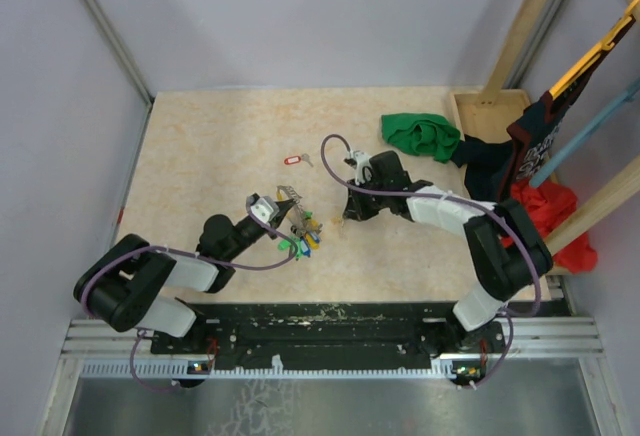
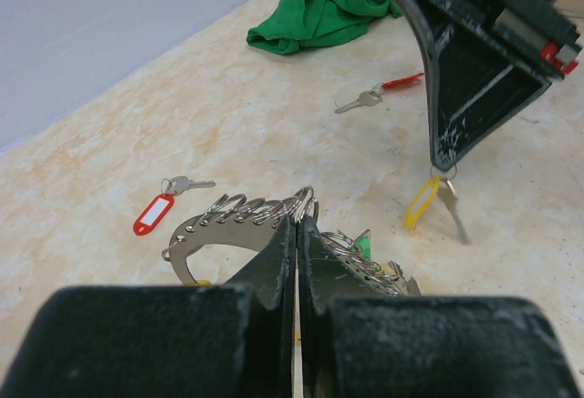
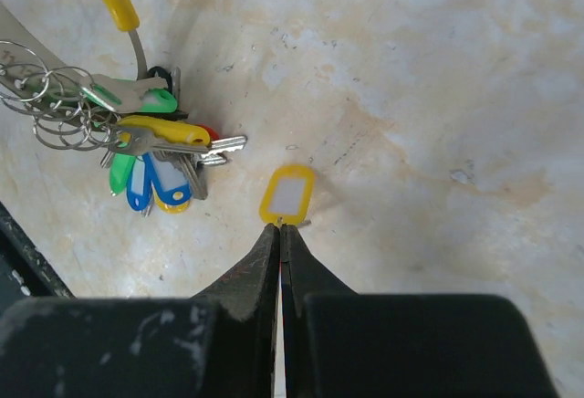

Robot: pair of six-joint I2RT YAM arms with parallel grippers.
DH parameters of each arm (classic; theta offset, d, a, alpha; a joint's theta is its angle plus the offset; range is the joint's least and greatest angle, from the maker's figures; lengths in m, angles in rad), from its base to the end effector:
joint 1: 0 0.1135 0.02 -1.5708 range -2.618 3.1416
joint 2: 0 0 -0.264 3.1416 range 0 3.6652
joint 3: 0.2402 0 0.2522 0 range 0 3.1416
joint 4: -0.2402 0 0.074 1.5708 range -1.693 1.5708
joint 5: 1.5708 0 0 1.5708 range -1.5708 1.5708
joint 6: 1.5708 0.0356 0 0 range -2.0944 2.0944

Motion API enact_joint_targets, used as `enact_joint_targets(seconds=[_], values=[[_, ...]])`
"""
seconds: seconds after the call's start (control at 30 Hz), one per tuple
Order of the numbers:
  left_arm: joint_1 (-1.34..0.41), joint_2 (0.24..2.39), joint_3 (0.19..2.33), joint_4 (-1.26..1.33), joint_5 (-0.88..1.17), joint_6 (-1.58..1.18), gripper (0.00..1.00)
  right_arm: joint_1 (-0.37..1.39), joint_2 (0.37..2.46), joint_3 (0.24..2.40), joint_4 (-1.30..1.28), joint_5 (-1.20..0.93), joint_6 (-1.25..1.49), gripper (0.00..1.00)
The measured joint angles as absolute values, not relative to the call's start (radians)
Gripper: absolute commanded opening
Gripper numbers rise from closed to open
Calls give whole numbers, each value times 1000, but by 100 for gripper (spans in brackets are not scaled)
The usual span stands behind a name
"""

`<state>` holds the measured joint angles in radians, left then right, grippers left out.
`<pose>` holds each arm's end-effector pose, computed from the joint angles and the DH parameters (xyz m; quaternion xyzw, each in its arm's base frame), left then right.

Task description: Put the keys on the keyring

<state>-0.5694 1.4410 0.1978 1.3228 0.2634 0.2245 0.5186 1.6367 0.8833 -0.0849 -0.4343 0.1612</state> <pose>0.1883 -0.1315 0.1713 0.3490 0.5829 -0.2127 0.7022 0.2776 0.1757 0.1741 -0.2380 0.8835 0.3062 0.2626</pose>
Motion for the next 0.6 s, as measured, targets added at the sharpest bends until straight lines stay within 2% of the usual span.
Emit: enact_joint_targets(seconds=[0.37, 0.6], values=[[-569, 1441, 198, 1322, 278, 224, 0, 560, 1407, 884, -234, -192, 78, 0], [-569, 1441, 201, 1314, 299, 224, 0, 597, 1383, 899, -377, -74, 59, 0]])
